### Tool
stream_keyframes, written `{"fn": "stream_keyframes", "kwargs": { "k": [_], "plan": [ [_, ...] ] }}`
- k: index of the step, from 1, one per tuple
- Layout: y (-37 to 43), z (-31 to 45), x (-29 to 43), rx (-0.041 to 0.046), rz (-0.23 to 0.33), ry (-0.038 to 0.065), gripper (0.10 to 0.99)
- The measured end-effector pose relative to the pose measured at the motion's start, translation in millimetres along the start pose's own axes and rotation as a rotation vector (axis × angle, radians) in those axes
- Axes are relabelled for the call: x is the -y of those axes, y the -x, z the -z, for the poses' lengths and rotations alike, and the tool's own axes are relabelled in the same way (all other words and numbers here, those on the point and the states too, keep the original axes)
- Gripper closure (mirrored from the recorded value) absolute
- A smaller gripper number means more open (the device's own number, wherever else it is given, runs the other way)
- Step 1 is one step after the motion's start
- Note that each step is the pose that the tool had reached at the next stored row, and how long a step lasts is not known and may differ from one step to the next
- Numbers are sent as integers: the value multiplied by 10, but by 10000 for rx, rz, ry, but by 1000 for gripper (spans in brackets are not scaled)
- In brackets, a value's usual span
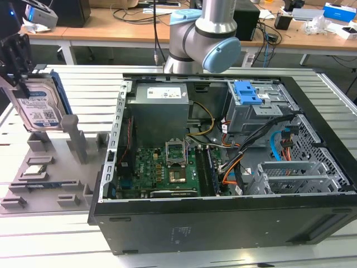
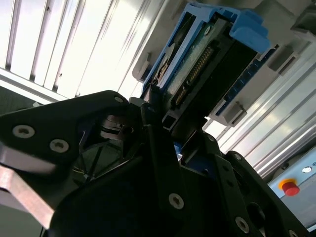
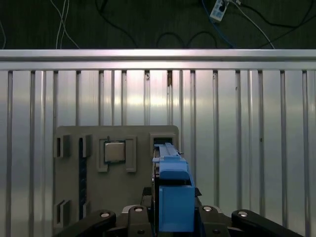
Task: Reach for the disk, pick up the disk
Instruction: 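Pick up the disk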
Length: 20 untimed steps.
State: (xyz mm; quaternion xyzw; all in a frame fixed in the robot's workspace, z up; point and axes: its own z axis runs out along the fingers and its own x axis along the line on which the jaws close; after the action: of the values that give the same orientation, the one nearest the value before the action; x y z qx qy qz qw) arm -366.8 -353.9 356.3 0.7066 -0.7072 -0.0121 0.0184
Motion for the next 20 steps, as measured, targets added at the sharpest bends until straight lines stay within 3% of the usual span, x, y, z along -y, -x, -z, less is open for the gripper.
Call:
{"fn": "stream_keyframes", "kwargs": {
  "k": [15, 20],
  "plan": [
    [-1, 292, -6, 0, 0, 11, 722],
    [-2, 450, -9, 0, 0, 18, 722]
  ]
}}
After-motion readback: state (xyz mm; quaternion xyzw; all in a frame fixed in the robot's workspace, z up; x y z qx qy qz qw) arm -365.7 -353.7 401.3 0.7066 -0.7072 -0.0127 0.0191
